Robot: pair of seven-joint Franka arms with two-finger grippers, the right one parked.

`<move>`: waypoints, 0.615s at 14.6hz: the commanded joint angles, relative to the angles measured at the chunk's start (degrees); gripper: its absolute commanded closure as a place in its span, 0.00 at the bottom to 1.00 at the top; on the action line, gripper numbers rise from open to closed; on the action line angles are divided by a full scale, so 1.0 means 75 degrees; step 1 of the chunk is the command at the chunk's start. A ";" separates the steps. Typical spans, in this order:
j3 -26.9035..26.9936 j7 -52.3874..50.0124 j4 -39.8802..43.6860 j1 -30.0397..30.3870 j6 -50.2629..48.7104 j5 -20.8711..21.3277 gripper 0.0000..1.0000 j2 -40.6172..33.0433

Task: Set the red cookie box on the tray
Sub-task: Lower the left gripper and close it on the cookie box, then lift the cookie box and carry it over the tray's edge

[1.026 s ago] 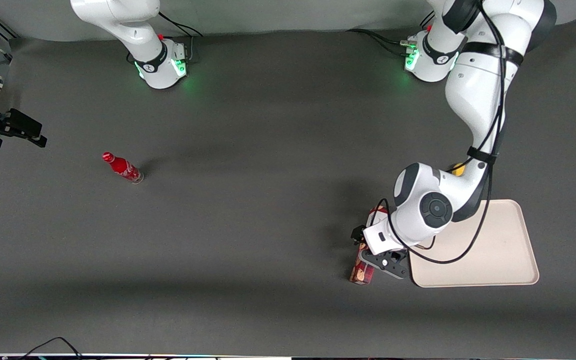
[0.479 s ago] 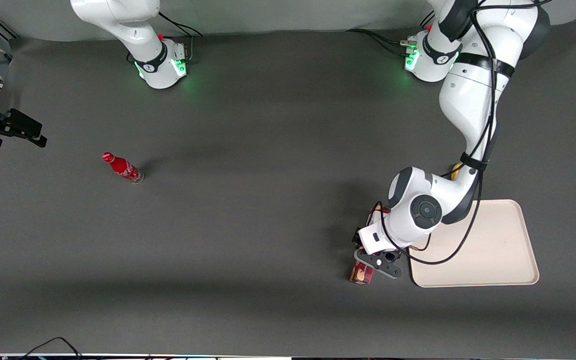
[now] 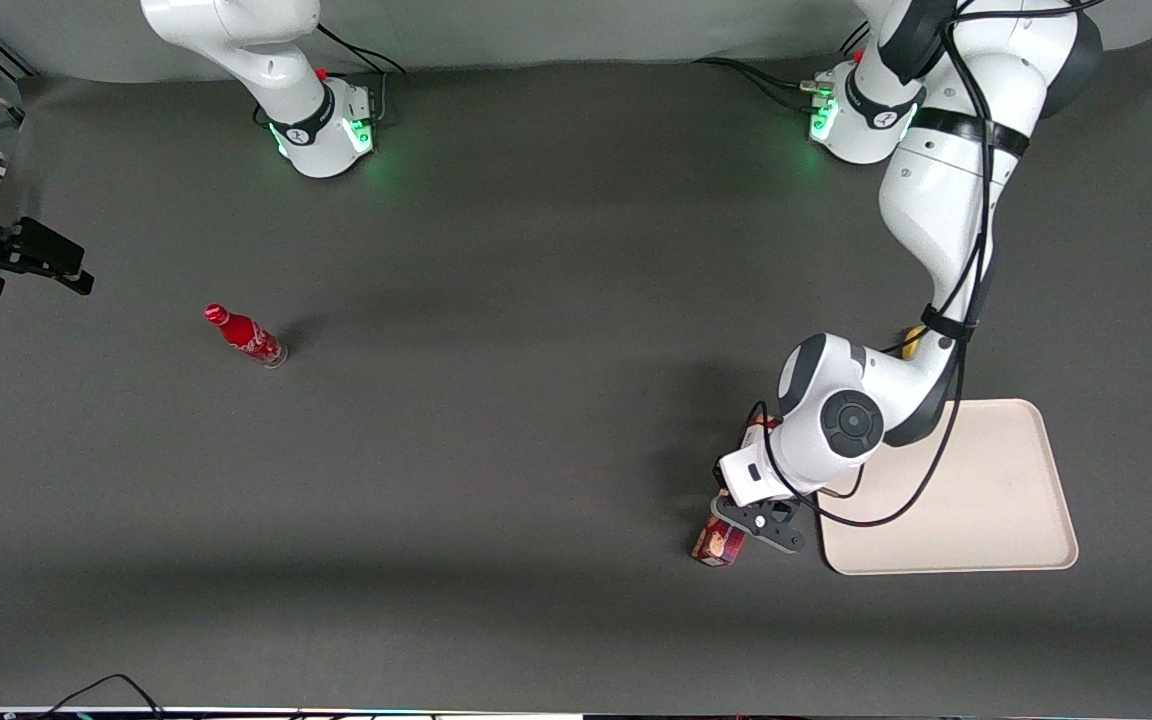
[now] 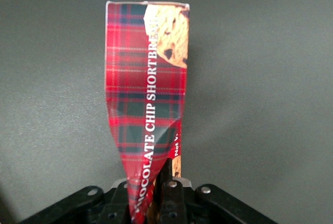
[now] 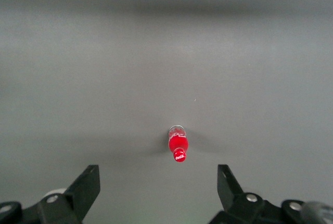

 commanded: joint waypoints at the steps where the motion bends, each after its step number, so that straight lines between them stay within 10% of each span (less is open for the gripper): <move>1: 0.0053 -0.0180 -0.0185 -0.0012 0.0112 0.0094 1.00 -0.0136; 9: 0.0053 -0.0554 0.0084 0.0806 -0.2147 -0.0163 1.00 -0.2091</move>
